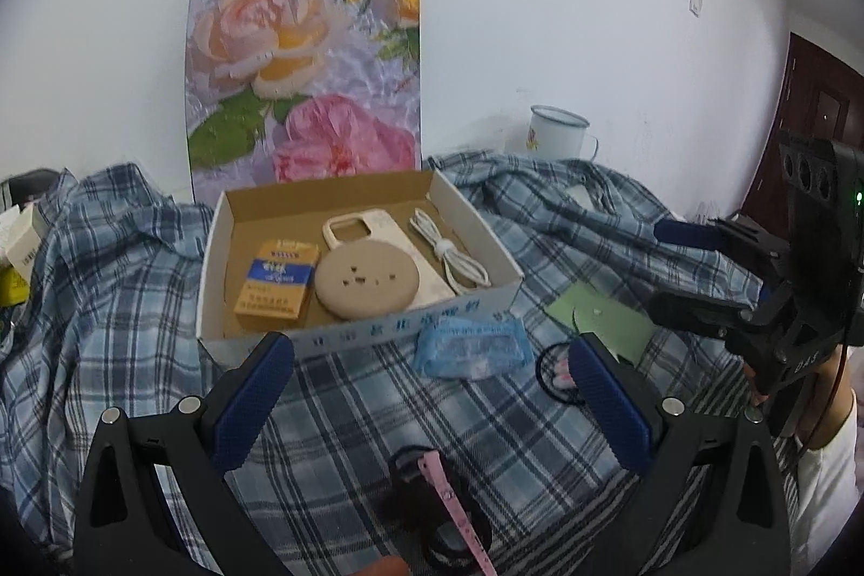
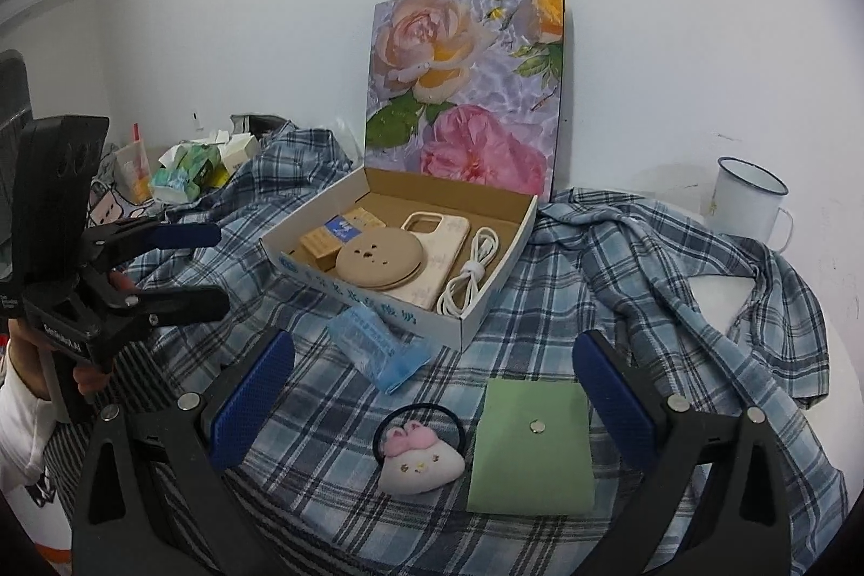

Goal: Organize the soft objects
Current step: 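Grasp the pink hair clip with the left gripper while the right nears the green pouch, then grasp the green leather pouch with the right gripper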

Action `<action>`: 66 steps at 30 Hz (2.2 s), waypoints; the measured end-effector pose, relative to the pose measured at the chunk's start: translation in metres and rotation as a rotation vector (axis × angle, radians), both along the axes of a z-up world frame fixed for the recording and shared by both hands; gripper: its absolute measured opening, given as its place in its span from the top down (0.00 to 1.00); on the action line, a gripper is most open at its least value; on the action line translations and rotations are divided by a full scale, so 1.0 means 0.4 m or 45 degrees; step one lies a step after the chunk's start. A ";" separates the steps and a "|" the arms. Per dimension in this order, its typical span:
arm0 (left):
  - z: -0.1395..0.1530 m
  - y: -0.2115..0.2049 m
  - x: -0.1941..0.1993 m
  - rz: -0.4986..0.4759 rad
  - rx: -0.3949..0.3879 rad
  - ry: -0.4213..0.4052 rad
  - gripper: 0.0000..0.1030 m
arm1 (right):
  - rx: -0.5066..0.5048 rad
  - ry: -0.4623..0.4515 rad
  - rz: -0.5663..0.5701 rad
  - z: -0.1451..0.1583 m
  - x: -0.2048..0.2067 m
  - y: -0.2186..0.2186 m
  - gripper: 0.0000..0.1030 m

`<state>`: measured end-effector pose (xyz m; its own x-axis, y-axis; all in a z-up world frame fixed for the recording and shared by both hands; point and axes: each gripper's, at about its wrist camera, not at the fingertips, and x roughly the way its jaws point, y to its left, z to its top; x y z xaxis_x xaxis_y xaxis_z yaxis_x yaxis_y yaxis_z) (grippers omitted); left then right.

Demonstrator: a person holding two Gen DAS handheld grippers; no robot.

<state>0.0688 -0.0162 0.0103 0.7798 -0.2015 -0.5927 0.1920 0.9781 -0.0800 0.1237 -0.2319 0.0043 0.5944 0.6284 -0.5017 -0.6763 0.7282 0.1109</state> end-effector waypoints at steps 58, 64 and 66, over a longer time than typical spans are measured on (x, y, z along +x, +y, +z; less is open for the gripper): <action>-0.159 -0.006 -0.007 -0.052 0.001 0.302 0.78 | 0.100 0.168 0.017 -0.039 0.030 -0.055 0.00; -0.144 0.002 -0.012 -0.038 -0.021 0.270 0.79 | -0.084 0.222 0.005 -0.070 0.024 -0.068 0.00; -0.144 0.002 -0.014 -0.041 -0.020 0.266 0.79 | -0.133 0.269 0.021 -0.092 0.029 -0.068 0.00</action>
